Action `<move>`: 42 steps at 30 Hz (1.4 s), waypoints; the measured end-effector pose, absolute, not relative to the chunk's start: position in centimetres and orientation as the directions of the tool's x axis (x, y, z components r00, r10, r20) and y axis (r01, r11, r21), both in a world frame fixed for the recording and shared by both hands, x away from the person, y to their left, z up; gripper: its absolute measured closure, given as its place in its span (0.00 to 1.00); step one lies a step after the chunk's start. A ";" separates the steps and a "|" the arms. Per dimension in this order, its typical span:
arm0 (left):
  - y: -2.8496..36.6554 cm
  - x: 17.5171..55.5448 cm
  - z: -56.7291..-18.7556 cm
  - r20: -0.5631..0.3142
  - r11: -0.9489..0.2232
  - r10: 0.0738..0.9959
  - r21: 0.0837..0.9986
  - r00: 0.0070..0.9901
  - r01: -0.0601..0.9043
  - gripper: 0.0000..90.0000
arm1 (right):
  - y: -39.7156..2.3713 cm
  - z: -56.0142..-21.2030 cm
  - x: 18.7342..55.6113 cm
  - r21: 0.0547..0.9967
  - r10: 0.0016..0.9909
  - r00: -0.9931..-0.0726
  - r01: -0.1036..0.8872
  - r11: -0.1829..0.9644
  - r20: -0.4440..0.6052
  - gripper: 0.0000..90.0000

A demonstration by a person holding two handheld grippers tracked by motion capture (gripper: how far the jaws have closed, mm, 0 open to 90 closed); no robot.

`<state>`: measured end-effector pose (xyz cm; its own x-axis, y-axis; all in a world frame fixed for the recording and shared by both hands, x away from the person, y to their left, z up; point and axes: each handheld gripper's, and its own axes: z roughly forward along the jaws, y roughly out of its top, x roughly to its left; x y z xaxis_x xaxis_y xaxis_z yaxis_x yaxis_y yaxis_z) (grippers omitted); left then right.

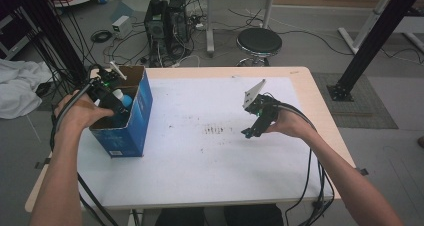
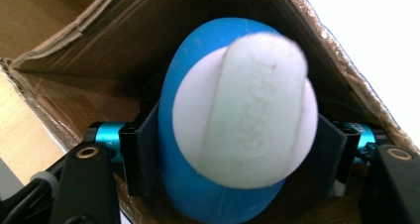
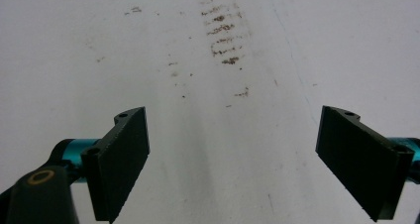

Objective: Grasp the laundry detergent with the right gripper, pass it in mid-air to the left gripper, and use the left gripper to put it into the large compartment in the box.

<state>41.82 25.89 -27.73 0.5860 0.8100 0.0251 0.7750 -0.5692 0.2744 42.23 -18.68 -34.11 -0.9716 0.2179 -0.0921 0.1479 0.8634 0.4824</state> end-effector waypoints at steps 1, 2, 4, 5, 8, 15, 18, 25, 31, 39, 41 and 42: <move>25.9 41.8 -27.7 0.026 -0.570 0.810 0.272 0.586 0.775 0.36 | -18.7 -34.1 42.2 0.480 0.218 -0.972 0.149 0.864 -0.091 0.14; 25.9 41.8 -27.6 0.026 -0.569 0.811 0.269 0.585 0.777 0.36 | -18.7 -34.1 42.2 0.480 0.219 -0.971 0.150 0.865 -0.092 0.14; 25.8 41.8 -27.6 0.031 -0.564 0.814 0.277 0.580 0.778 0.34 | -18.7 -34.0 42.2 0.481 0.214 -0.972 0.144 0.865 -0.094 0.14; 25.8 41.7 -27.4 0.035 -0.565 0.814 0.281 0.580 0.776 0.34 | -18.7 -34.0 42.2 0.481 0.216 -0.972 0.144 0.865 -0.096 0.14; 25.7 41.6 -27.2 0.038 -0.573 0.809 0.275 0.587 0.772 0.34 | -18.7 -34.0 42.2 0.477 0.214 -0.972 0.144 0.867 -0.094 0.14; 25.6 41.5 -26.9 0.040 -0.579 0.805 0.271 0.592 0.769 0.31 | -18.8 -34.0 42.1 0.481 0.224 -0.970 0.153 0.863 -0.094 0.14; 25.5 41.4 -26.8 0.042 -0.578 0.806 0.273 0.591 0.769 0.29 | -18.8 -33.9 42.1 0.481 0.221 -0.971 0.150 0.864 -0.094 0.14; 25.3 41.2 -26.3 0.047 -0.580 0.805 0.269 0.591 0.769 0.26 | -18.9 -33.9 42.1 0.477 0.217 -0.972 0.147 0.867 -0.095 0.14; 25.3 40.9 -25.2 0.056 -0.578 0.807 0.285 0.588 0.765 0.24 | -18.9 -33.9 42.1 0.477 0.220 -0.971 0.150 0.866 -0.094 0.14; 24.6 40.6 -23.6 0.081 -0.601 0.790 0.295 0.608 0.742 0.22 | -18.9 -33.9 41.9 0.478 0.227 -0.969 0.156 0.864 -0.094 0.14; 24.3 40.5 -23.4 0.090 -0.597 0.793 0.304 0.602 0.742 0.21 | -18.9 -33.8 42.0 0.479 0.223 -0.970 0.152 0.865 -0.095 0.14; 24.2 40.5 -23.1 0.098 -0.605 0.788 0.305 0.608 0.735 0.20 | -18.9 -33.8 42.0 0.477 0.219 -0.971 0.148 0.866 -0.098 0.14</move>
